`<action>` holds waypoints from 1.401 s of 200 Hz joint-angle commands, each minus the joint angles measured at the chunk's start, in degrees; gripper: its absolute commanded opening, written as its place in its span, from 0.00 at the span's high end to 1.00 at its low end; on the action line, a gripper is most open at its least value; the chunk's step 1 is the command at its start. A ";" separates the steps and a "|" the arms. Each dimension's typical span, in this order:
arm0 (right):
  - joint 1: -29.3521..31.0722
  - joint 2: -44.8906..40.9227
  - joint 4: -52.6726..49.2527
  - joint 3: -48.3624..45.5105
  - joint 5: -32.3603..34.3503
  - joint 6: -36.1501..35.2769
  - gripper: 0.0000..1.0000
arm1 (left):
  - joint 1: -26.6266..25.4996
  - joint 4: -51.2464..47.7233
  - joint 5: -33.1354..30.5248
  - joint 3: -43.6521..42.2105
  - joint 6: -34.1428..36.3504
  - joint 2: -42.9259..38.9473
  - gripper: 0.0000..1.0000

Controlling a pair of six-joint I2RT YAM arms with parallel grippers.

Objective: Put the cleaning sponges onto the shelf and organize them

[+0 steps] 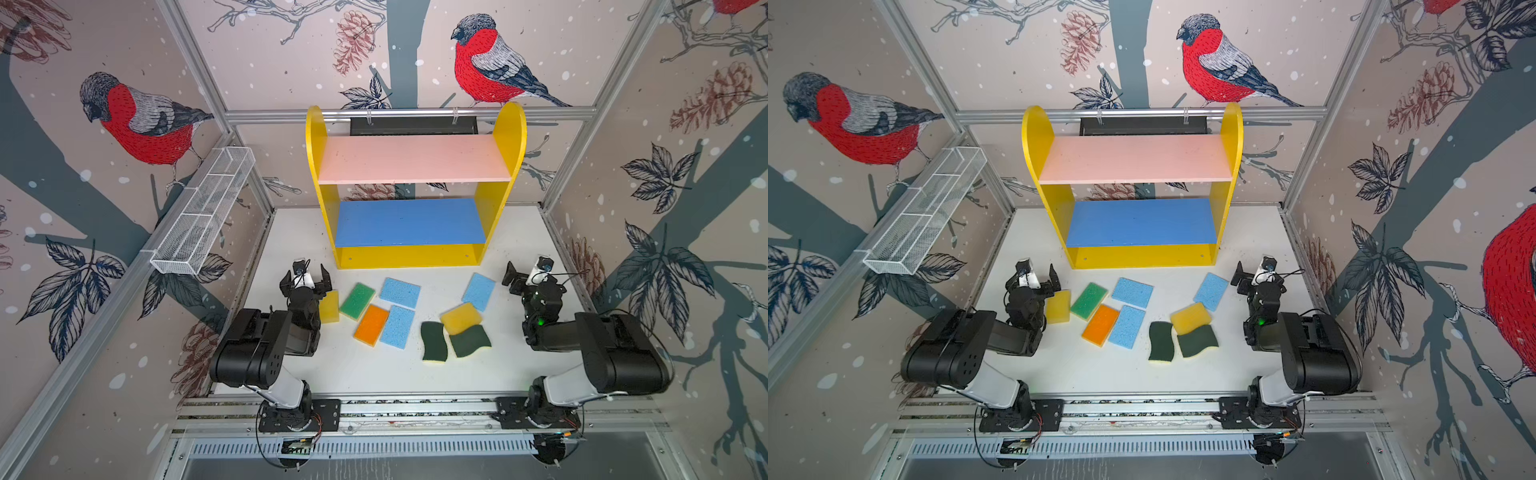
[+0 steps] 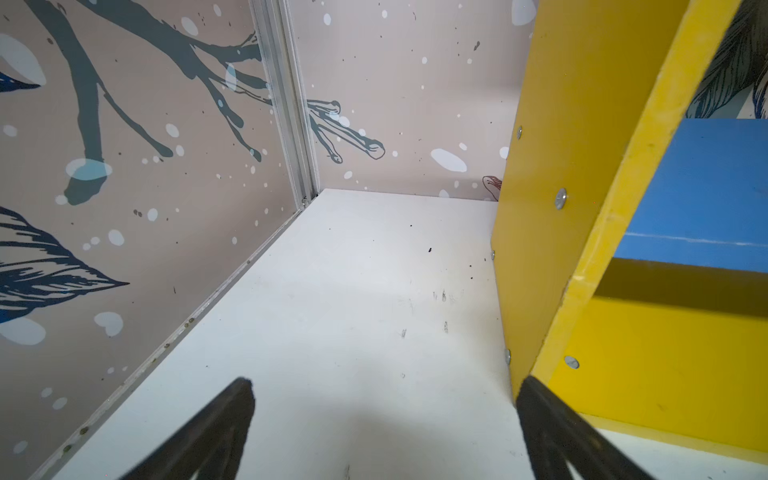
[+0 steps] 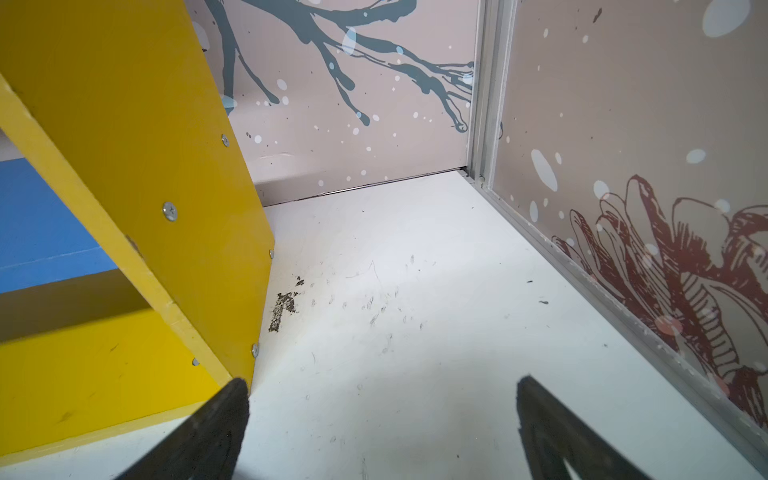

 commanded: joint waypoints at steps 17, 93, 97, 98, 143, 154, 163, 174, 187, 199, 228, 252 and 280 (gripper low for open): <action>-0.05 -0.02 -0.15 0.28 -0.32 -0.08 0.00 | 0.13 1.05 0.13 0.07 -0.32 -0.09 0.01; 0.04 -0.01 -0.15 0.26 -0.22 -0.08 0.00 | 0.12 1.05 0.06 0.14 -0.32 -0.13 0.02; 0.07 -0.02 -0.15 0.28 -0.22 -0.08 0.00 | 0.12 1.11 0.11 0.08 -0.34 -0.13 0.02; 0.09 -0.02 -0.15 0.28 -0.17 -0.08 0.00 | 0.12 1.08 0.12 0.11 -0.33 -0.13 0.02; 0.45 -0.01 -0.14 0.28 0.58 -0.33 0.00 | 0.11 0.96 0.13 0.14 -0.36 -0.04 0.02; 0.56 0.07 -0.03 0.30 0.78 -0.38 0.00 | 0.12 0.96 0.17 0.20 -0.32 -0.04 0.02; 0.56 0.07 -0.15 0.36 0.73 -0.34 0.00 | 0.12 0.98 0.21 0.10 -0.32 -0.04 0.02; 0.52 0.07 -0.16 0.32 0.60 -0.29 0.00 | 0.12 0.96 0.11 0.16 -0.32 -0.04 0.02; 0.07 0.05 -0.13 0.37 -0.21 -0.08 0.00 | 0.12 0.96 0.21 0.12 -0.32 -0.13 0.02; 0.06 0.01 -0.10 0.32 -0.15 -0.16 0.00 | 0.12 0.97 0.16 0.07 -0.32 -0.13 0.02; 0.10 -0.02 -0.15 0.28 -0.11 -0.14 0.00 | 0.13 0.96 0.17 0.12 -0.32 -0.13 0.02; 0.10 -0.15 -0.11 0.28 -0.12 -0.16 0.00 | 0.12 0.96 0.21 0.14 -0.32 -0.15 0.02; 0.14 -0.17 -0.07 0.19 -0.14 -0.14 0.00 | 0.12 1.21 0.09 -0.03 -0.32 -0.13 0.02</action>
